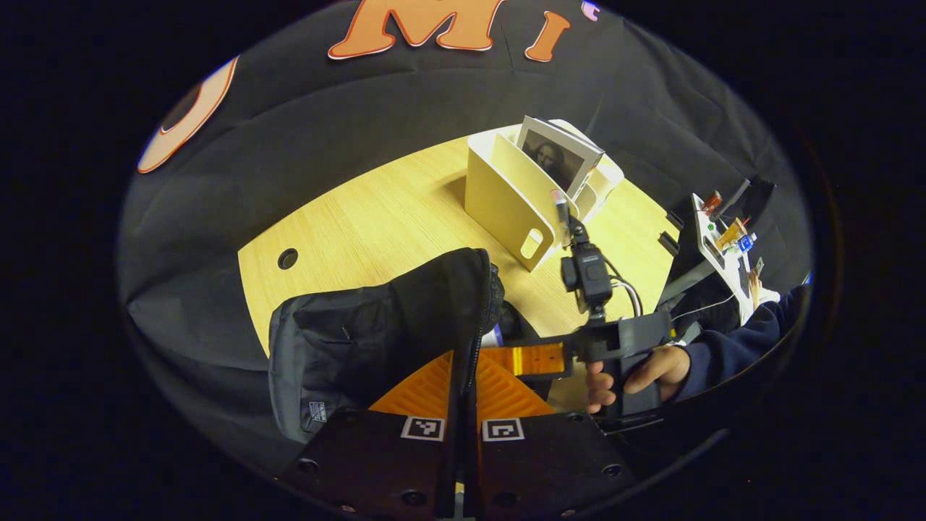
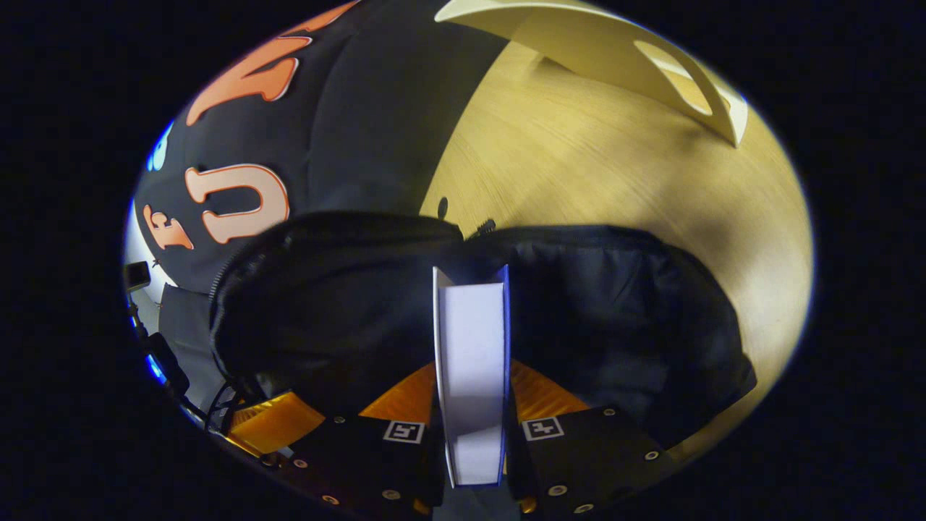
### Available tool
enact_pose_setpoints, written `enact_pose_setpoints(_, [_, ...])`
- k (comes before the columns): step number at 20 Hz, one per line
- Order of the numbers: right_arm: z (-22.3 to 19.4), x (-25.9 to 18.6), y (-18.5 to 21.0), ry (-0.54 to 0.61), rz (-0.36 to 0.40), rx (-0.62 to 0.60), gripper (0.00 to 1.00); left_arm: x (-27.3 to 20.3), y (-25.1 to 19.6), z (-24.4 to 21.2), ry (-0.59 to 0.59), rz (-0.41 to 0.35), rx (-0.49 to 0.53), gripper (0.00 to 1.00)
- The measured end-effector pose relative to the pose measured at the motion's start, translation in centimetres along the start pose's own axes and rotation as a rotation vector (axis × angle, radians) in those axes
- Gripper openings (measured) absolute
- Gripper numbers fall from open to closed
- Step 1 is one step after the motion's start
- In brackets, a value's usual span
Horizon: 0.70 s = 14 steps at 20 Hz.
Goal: Open the schoolbag, grab two books from the bookshelf and put them into the schoolbag.
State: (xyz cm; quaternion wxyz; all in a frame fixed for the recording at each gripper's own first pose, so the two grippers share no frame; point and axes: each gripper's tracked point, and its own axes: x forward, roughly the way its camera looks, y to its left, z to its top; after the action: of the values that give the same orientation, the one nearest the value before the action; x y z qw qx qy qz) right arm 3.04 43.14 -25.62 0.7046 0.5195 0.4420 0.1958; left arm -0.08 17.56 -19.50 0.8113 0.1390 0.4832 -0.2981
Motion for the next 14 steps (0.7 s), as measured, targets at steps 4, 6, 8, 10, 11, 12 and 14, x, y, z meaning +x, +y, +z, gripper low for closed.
enact_pose_setpoints(4, [-0.8, -0.7, -1.6, 0.054, -0.098, -0.039, 0.47, 0.3, 0.4, -0.2, 0.002, 0.006, -0.019, 0.05])
enact_pose_setpoints(6, [-0.9, -1.7, -2.5, 0.079, -0.144, -0.094, 0.68, 0.3, 0.6, -0.4, -0.001, 0.016, -0.033, 0.05])
enact_pose_setpoints(8, [-0.6, -3.7, -4.4, 0.094, -0.201, -0.157, 0.87, 0.2, 0.8, -0.4, -0.007, 0.037, -0.04, 0.05])
enact_pose_setpoints(10, [-0.1, -5.5, -5.6, 0.104, -0.252, -0.221, 0.97, 0.3, 0.6, -0.6, -0.009, 0.048, -0.054, 0.05])
enact_pose_setpoints(11, [0.3, -6.7, -6.1, 0.108, -0.272, -0.246, 0.97, 0.4, 0.6, -0.7, -0.005, 0.054, -0.059, 0.05])
enact_pose_setpoints(12, [0.8, -8.0, -6.6, 0.117, -0.288, -0.268, 0.98, 0.5, 0.5, -0.9, -0.003, 0.064, -0.064, 0.05])
enact_pose_setpoints(14, [2.3, -11.0, -7.2, 0.11, -0.316, -0.312, 0.98, 0.6, 0.4, -0.9, -0.002, 0.076, -0.08, 0.05])
